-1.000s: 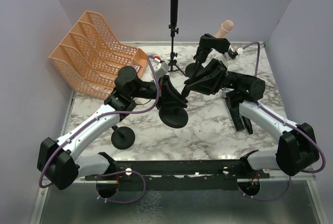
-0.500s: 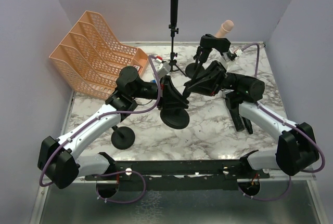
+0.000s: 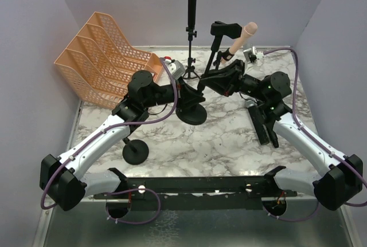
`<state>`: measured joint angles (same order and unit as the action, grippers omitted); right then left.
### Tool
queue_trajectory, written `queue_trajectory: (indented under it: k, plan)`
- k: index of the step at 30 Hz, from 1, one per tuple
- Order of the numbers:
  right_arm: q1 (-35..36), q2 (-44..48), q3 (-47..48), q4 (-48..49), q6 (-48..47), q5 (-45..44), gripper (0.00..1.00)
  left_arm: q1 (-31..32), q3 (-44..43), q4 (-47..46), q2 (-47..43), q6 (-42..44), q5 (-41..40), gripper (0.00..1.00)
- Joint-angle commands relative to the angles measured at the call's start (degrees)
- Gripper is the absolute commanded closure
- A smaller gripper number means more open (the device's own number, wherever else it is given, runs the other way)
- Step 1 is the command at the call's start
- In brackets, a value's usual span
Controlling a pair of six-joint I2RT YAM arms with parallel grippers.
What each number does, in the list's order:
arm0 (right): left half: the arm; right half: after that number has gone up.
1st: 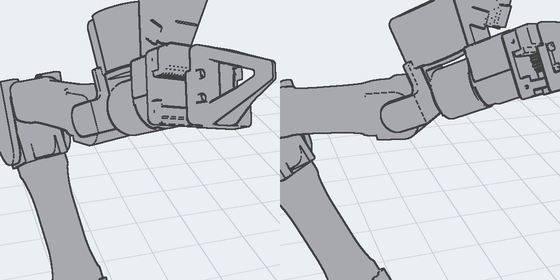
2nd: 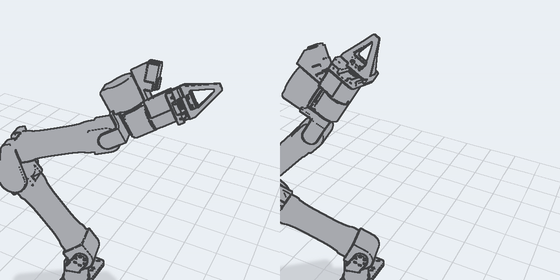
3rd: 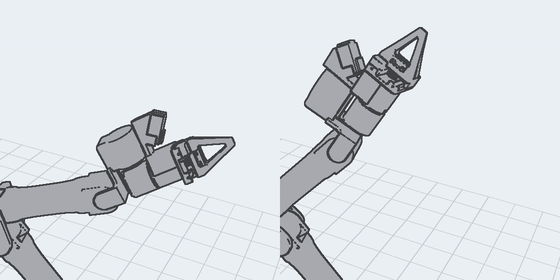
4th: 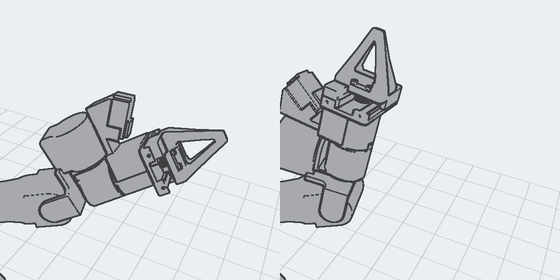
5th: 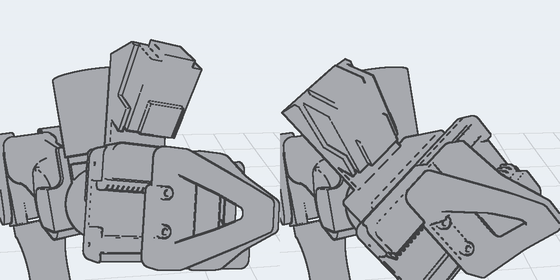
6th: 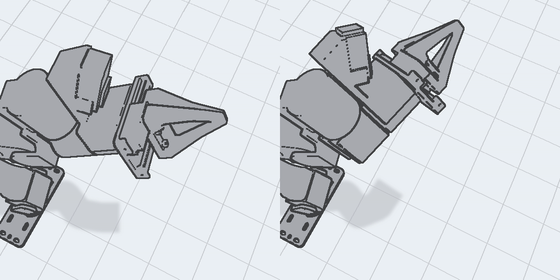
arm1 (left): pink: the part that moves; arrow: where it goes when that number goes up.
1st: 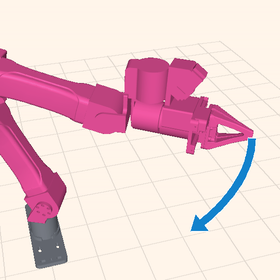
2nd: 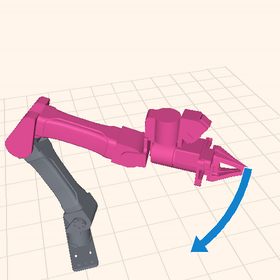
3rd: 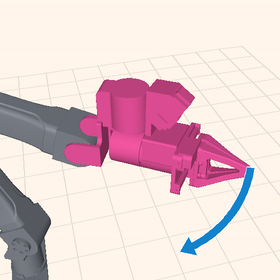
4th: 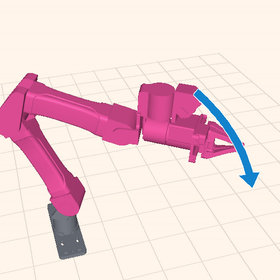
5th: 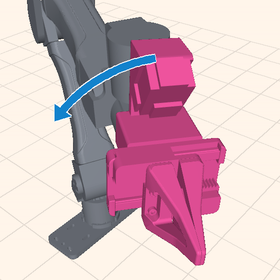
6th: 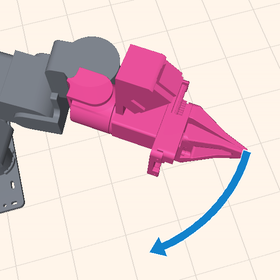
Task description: Attach the microphones to the stand
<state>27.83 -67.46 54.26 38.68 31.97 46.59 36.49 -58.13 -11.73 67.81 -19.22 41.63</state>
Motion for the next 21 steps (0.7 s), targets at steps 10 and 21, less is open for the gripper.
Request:
queue_trajectory:
  k: [10, 21]
  plan:
    - [20.3, -2.8, 5.6, -27.1, -12.9, -53.8, 0.99, -0.4, -0.3, -3.7, -0.2, 7.1, -29.9, 1.0]
    - [20.0, 0.0, 4.7, -27.1, -9.5, -40.1, 0.41, -0.4, 2.2, -0.6, -4.8, 6.3, -21.6, 1.0]
